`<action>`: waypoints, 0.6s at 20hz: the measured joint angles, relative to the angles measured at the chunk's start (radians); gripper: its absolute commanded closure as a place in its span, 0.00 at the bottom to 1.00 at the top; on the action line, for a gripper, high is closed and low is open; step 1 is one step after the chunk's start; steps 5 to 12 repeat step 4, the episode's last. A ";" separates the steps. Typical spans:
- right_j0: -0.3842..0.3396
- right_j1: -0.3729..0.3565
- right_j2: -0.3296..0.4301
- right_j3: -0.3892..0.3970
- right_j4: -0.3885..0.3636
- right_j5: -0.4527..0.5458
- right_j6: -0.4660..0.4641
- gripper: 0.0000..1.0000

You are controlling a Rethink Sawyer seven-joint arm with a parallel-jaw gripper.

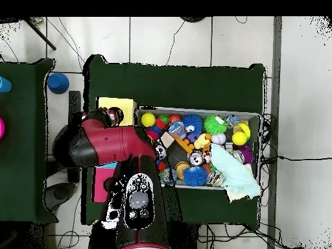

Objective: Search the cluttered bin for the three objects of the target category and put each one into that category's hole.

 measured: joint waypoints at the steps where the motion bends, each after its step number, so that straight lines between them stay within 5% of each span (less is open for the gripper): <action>1: -0.001 -0.002 0.001 0.001 0.000 0.002 0.000 1.00; 12: -0.004 -0.008 0.002 0.004 0.000 0.010 0.000 1.00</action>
